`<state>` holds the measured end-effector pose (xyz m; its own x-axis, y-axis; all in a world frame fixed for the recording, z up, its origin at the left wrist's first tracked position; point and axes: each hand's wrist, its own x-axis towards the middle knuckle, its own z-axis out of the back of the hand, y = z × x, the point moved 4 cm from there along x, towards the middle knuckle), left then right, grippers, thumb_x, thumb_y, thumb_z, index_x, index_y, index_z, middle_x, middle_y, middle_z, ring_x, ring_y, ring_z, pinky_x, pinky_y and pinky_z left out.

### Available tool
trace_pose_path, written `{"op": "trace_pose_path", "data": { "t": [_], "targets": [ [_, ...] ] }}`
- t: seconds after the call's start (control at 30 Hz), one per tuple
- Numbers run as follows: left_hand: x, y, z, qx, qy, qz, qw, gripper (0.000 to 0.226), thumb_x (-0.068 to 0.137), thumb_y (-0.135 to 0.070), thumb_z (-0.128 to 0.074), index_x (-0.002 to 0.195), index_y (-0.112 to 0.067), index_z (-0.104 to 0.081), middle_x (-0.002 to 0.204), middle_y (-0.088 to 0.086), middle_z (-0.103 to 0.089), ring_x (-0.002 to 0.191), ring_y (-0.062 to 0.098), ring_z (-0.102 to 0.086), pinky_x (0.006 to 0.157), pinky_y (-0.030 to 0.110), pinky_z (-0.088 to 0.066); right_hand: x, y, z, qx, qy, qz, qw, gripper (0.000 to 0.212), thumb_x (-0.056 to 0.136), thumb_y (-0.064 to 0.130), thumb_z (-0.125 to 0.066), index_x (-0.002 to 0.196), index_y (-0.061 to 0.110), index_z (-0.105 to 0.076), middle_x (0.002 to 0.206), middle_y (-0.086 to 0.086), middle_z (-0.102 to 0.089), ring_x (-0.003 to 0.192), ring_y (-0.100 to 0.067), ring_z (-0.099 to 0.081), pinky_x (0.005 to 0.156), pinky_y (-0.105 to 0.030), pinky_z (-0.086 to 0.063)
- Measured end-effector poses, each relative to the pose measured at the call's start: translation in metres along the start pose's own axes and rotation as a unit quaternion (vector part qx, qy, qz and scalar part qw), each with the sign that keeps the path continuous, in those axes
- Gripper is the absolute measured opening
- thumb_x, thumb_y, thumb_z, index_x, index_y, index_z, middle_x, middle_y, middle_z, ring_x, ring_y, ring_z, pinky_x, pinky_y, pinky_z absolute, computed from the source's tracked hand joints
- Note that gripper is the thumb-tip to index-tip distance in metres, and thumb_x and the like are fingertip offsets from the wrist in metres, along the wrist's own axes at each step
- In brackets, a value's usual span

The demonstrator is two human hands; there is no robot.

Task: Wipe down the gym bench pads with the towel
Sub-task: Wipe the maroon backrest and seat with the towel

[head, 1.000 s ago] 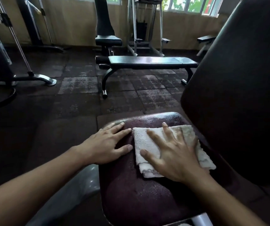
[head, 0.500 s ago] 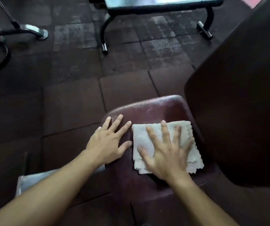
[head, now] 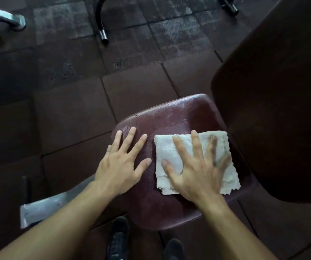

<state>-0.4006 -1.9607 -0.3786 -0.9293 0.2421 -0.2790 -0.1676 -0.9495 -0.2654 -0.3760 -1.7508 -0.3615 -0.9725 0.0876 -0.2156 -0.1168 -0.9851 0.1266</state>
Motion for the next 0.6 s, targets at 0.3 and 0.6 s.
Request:
{"op": "trace_pose_path", "data": {
  "t": [0.3,0.6],
  "targets": [
    [0.0,0.004,-0.004,-0.027,-0.009,-0.007,1.0,0.068,0.086,-0.077,-0.01,0.148,-0.057,0.013,0.158,-0.022,0.029,0.146,0.014,0.03,0.121,0.048,-0.007,0.017,0.018,0.001,0.042,-0.036,-0.064,0.996,0.072,0.088,0.086,-0.022,0.154,0.058,-0.011,0.171,0.004,0.001,0.153,-0.043,0.019,0.109,-0.082,-0.003],
    [0.0,0.005,-0.004,-0.031,0.001,-0.01,0.999,0.07,0.087,-0.077,-0.008,0.15,-0.054,0.008,0.16,-0.019,0.026,0.148,0.019,0.025,0.12,0.048,-0.01,0.072,0.026,0.011,0.055,0.019,-0.102,0.993,0.078,0.084,0.09,-0.02,0.152,0.06,0.007,0.169,-0.001,0.019,0.148,-0.048,0.028,0.106,-0.083,0.003]
  ]
}}
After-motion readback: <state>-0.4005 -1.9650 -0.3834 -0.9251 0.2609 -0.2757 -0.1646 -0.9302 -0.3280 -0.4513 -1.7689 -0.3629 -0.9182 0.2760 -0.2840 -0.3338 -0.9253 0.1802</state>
